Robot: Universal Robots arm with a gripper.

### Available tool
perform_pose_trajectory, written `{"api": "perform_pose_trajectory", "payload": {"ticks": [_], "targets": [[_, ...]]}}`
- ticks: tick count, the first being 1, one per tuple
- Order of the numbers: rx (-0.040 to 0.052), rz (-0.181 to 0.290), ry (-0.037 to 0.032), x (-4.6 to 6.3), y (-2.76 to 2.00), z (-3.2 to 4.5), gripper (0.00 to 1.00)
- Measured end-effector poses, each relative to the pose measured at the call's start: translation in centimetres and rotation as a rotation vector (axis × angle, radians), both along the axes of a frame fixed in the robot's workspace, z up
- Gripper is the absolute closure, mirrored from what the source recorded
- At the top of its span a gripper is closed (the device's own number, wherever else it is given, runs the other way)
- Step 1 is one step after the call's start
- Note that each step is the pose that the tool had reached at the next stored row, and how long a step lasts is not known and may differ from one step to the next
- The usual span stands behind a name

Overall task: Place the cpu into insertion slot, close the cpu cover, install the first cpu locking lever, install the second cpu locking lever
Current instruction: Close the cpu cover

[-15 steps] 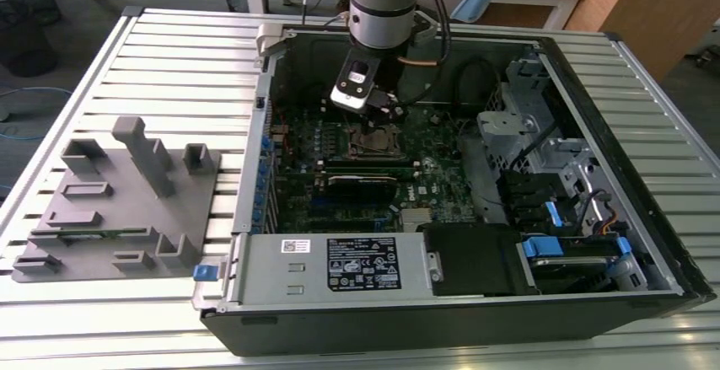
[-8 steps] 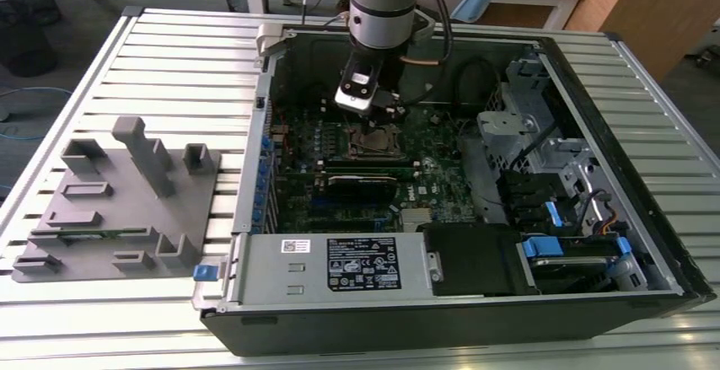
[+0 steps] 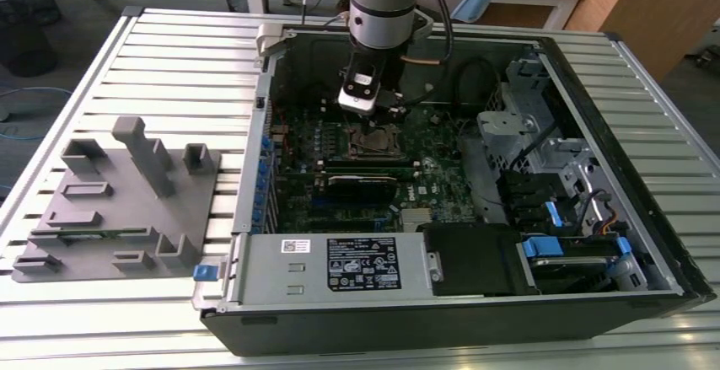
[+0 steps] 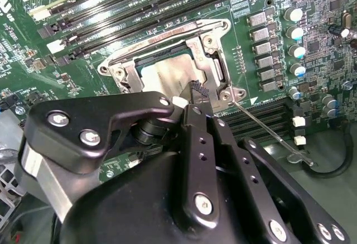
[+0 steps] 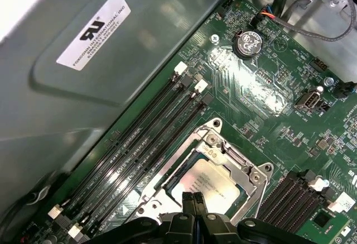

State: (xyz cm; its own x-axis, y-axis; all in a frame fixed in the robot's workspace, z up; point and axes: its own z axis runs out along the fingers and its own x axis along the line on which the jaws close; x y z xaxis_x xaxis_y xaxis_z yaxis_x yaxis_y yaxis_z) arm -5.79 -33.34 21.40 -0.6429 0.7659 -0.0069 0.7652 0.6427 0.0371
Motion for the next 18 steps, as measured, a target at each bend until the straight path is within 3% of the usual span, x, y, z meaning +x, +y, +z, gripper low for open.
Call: {"api": "perform_pose_trajectory", "payload": {"ticks": [7,14,18], "targets": [[0.0,0.01,0.0,0.0,0.0,0.0,0.89],[0.0,0.091,-0.001,0.0,0.0,0.0,0.89],[0.0,0.096,-0.0009,0.0,0.0,0.0,0.89]]}}
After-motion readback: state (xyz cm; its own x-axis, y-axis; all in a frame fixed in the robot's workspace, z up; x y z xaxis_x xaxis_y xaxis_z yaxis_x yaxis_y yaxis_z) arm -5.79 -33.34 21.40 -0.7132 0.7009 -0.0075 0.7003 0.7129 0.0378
